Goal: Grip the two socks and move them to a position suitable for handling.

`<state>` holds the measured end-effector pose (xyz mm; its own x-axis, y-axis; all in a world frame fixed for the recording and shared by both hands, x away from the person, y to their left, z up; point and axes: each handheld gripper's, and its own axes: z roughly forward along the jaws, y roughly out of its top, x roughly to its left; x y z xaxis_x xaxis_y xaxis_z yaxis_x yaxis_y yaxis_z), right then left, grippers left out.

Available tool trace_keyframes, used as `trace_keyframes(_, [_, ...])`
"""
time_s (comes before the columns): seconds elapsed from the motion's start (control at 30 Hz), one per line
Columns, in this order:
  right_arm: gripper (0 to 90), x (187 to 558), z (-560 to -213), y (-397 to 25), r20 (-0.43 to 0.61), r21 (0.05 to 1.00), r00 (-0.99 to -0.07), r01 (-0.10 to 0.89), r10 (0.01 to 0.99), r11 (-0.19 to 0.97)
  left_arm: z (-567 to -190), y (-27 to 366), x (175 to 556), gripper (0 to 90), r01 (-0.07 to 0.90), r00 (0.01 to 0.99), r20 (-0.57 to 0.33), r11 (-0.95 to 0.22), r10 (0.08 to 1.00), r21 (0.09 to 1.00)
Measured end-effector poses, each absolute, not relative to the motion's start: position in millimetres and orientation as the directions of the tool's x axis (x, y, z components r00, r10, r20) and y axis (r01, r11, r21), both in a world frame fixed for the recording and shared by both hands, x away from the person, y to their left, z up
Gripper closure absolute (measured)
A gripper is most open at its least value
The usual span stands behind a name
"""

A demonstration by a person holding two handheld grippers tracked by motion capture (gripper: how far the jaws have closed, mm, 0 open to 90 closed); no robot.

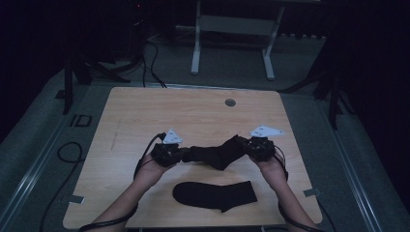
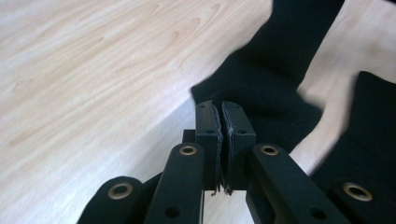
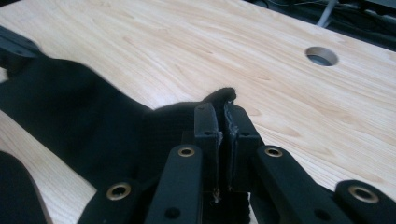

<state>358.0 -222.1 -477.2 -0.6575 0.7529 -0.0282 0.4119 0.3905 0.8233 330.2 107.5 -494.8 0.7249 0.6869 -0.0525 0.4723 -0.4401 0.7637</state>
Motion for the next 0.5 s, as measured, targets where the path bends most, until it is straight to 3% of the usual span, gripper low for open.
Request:
trace_keyframes(0.23, [84.7,352,-484,-240,0.012,0.812,-0.638,0.456,0.77,0.365,-503,129,328,86.7,0.478,0.747,-0.076,-0.453,0.661,0.753])
trace_keyframes(0.5, [84.5,346,-519,-244,0.018,0.781,-0.634,0.491,0.773,0.385,-529,122,341,86.4,0.472,0.799,-0.076,-0.543,0.597,0.694])
